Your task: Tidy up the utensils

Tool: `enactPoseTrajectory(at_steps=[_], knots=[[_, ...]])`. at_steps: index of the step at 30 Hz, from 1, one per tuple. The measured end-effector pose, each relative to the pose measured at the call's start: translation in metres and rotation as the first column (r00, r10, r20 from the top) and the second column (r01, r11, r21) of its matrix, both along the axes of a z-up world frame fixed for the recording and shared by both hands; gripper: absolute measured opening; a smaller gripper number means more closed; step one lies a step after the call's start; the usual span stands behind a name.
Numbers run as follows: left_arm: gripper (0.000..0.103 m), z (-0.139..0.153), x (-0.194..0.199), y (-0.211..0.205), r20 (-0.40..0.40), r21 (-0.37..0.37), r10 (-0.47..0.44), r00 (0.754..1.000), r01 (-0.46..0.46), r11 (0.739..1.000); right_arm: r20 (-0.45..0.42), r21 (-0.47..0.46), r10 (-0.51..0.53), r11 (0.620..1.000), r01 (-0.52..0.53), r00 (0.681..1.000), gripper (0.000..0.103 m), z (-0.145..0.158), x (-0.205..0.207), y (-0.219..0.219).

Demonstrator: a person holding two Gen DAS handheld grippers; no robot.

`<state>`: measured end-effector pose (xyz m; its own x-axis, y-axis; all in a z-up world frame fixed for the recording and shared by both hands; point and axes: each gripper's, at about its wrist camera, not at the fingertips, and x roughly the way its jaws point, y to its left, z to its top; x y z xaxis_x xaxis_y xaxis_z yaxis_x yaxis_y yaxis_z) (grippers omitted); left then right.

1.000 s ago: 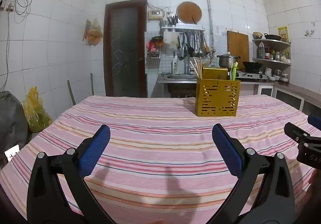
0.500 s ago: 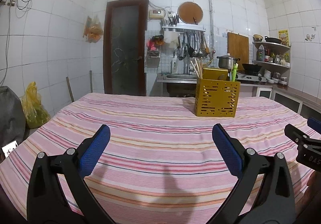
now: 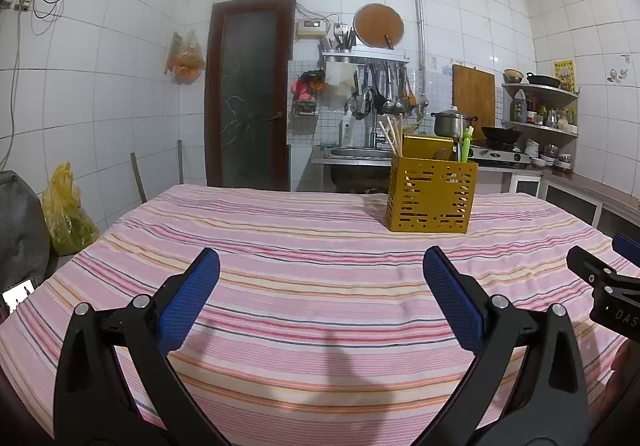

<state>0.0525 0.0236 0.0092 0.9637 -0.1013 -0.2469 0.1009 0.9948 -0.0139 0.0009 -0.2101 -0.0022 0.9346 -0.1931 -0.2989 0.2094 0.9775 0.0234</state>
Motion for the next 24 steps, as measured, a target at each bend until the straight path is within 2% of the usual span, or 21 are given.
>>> enactPoseTrajectory(at_steps=[24], knots=[[0.098,0.0014,0.0007,0.0025,-0.001,0.001,-0.013,1.000,0.013,1.000,0.010,-0.011,-0.023,1.000,0.023,1.000,0.099,0.0019,-0.0022,0.0014]])
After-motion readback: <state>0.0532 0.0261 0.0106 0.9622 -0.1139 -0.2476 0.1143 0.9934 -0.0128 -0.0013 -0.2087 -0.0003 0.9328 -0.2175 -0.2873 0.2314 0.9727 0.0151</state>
